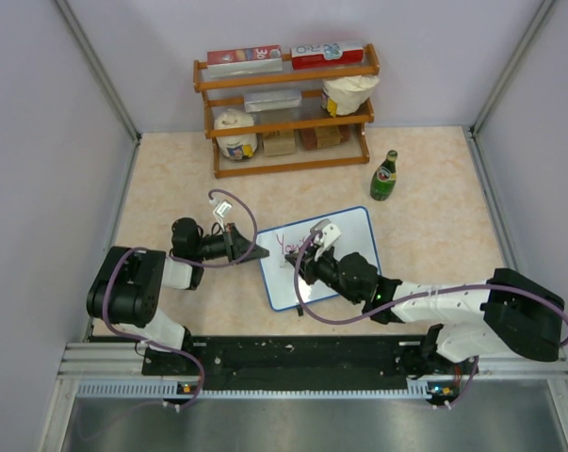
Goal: Write a sentence on the whiteboard
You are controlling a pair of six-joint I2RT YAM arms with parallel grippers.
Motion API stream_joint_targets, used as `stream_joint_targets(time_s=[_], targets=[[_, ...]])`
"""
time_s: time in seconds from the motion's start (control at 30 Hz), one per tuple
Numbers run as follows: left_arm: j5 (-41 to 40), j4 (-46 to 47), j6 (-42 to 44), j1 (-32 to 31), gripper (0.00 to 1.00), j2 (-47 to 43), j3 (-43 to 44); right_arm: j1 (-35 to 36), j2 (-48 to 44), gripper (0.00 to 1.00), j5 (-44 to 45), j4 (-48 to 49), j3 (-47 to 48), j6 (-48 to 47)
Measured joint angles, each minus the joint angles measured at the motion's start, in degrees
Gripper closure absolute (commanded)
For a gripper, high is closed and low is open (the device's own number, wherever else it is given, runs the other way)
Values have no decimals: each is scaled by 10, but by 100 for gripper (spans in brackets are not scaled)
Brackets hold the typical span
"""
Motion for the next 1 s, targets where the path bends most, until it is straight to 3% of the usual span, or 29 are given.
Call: stream_joint_targets(time_s=[0.73, 1.0], targets=[[2, 9, -5, 1, 100, 6, 0, 0, -14, 100, -13, -16, -16, 17], [2, 9, -5, 1, 100, 6, 0, 0, -58, 100, -14, -24, -14, 17]])
